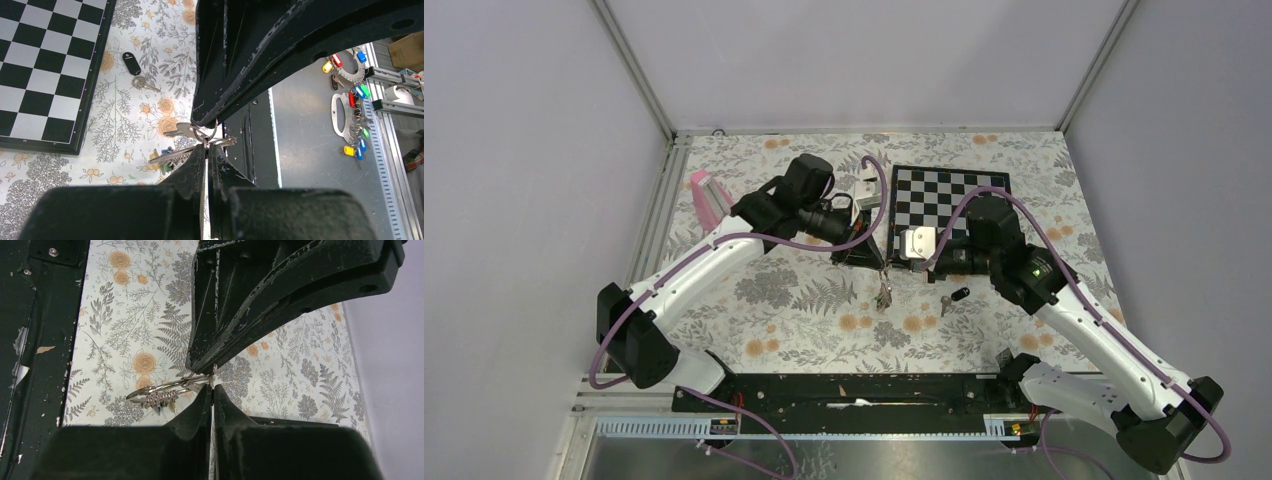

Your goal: Put the keys on the keyring

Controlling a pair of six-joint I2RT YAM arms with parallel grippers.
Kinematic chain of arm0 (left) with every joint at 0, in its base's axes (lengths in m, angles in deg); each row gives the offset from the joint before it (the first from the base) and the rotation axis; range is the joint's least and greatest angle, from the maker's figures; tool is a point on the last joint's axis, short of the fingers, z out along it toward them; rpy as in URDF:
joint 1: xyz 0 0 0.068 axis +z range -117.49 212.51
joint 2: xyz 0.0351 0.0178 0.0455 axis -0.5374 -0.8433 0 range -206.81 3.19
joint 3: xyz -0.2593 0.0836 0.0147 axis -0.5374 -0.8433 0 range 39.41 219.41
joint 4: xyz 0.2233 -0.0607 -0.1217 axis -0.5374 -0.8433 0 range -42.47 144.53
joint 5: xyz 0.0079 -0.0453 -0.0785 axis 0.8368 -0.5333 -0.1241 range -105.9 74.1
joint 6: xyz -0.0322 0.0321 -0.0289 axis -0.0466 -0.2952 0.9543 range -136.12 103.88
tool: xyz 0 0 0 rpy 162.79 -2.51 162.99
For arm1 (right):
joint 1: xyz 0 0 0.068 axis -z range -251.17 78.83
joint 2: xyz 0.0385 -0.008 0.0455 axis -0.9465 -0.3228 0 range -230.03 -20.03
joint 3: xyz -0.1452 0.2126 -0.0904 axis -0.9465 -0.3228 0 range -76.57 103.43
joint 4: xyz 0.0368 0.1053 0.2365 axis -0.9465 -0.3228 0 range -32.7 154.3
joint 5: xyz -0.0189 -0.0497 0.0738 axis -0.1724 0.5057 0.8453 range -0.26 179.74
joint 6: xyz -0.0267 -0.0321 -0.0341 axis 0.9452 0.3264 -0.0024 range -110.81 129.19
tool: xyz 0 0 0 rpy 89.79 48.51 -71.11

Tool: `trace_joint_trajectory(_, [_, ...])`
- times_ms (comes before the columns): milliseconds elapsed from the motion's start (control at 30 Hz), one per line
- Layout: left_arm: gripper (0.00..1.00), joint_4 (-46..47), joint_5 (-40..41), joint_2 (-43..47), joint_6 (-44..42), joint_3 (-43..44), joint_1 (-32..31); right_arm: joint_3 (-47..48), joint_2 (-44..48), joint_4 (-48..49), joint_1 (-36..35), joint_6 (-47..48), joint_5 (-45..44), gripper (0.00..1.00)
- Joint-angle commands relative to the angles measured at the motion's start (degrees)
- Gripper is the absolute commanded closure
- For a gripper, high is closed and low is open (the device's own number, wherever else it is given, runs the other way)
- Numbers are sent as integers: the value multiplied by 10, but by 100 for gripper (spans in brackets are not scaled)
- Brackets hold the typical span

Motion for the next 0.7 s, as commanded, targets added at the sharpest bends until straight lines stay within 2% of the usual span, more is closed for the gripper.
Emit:
trace_joint_trajectory(0, [100, 1, -13, 14, 10, 24, -5, -3, -2, 12, 6, 15, -3, 95])
trace_joint_trajectory(100, [100, 1, -16, 14, 10, 24, -5, -4, -3, 21, 6, 4, -12, 92])
trace_joint_trajectory(133, [100, 2, -16, 14, 10, 24, -5, -4, -3, 25, 7, -2, -18, 88])
trace_joint_trajectory(200, [100, 2, -15, 15, 10, 22, -4, -5, 1, 38, 7, -17, -41, 70])
trace_joint_trajectory(233, [100, 2, -15, 15, 10, 21, -5, -7, 3, 46, 7, -24, -54, 64])
trace_joint_trajectory(333, [100, 2, -14, 16, 11, 20, -4, -16, 14, 59, 10, -34, -78, 52])
trace_joint_trajectory(467, [100, 10, -12, 17, 24, 19, -3, -27, 28, 63, 21, -43, -60, 50])
trace_joint_trajectory(667, [100, 31, -7, 17, 49, 13, 2, -17, 47, 32, 41, -38, -9, 52])
